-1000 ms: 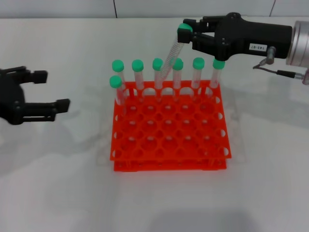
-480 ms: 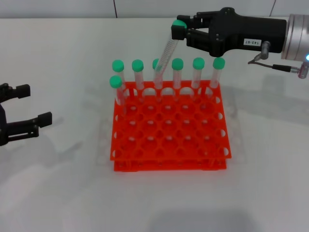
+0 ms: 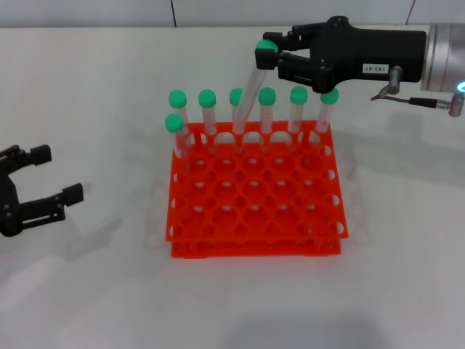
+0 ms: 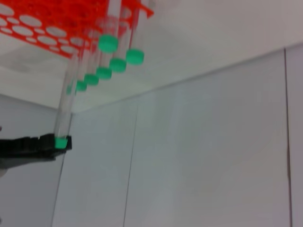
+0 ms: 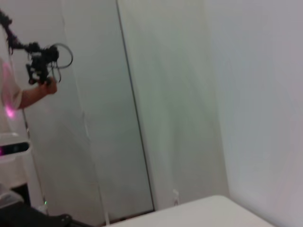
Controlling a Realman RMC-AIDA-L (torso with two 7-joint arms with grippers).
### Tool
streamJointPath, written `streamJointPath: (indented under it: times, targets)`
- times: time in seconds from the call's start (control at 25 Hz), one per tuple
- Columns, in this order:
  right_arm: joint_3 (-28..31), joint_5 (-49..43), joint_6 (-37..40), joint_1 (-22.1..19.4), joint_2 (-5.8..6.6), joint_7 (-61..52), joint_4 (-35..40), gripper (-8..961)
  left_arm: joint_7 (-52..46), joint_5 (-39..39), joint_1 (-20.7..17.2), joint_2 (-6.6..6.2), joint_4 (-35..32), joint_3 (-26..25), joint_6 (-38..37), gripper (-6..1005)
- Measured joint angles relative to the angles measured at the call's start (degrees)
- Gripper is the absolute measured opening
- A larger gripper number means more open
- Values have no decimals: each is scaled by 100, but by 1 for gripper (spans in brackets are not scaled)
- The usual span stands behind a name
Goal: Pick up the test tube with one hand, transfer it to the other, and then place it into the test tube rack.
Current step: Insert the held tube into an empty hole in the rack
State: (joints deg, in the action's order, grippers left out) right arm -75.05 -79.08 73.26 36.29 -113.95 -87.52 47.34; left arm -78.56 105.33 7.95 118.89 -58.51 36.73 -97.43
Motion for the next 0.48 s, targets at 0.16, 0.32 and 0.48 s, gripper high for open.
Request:
streamJointPath:
  times: [0.16,0.32,0.48]
  targets:
    - [0,-271,20,35,-29,-90,107,336,-71,185,65,3,175,-14,104,893]
    - [-4,-367,22,55,-61,-105,141,339,-44,217,105,-17,384,-23,227,893]
    - [-21,-374,-15,75,-71,-108,144,343,-39,318,129,-9,410,-26,313,893]
